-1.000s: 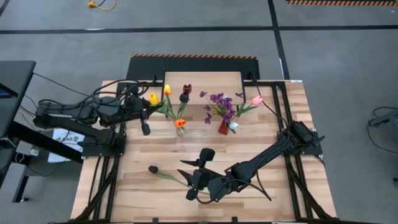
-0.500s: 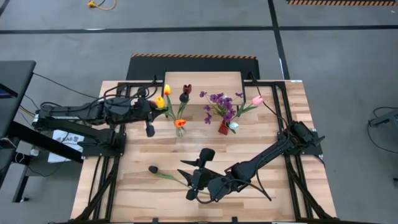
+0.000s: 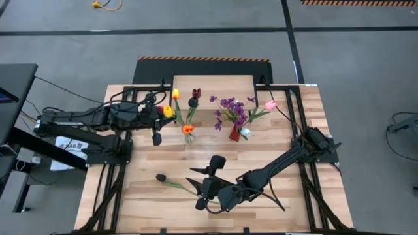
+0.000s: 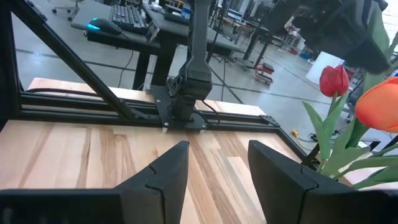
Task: Pick and place flowers into a vace then onto a shelf
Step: Put the yellow flower into the transparent flower vase
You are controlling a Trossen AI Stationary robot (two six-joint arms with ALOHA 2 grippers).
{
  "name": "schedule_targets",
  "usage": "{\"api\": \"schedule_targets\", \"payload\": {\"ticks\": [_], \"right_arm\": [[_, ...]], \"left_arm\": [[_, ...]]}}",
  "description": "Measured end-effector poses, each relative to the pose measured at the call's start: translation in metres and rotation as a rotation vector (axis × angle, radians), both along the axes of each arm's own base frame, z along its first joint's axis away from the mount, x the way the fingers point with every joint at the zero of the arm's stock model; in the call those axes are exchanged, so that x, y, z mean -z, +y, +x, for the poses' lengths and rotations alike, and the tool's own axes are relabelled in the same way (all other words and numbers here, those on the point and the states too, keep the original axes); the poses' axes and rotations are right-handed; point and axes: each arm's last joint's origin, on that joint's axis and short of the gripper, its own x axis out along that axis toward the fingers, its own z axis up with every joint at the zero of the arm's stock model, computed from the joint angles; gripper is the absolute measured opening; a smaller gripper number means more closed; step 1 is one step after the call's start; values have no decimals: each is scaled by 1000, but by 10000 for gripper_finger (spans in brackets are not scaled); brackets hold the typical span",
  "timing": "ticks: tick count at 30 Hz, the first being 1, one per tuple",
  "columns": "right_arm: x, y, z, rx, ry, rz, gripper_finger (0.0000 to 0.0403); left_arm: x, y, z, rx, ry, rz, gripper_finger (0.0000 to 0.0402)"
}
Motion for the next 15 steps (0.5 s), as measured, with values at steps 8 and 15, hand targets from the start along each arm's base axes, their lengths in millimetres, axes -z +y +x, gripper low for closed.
{"api": "schedule_targets", "payload": {"ticks": [8, 15], "right_arm": [[0, 0, 0, 0, 0, 0, 171], [0, 0, 0, 0, 0, 0, 186]], "left_arm": [[-2, 0, 0, -13, 86, -32, 106], [-15, 1, -9, -40, 197, -53, 164]]}}
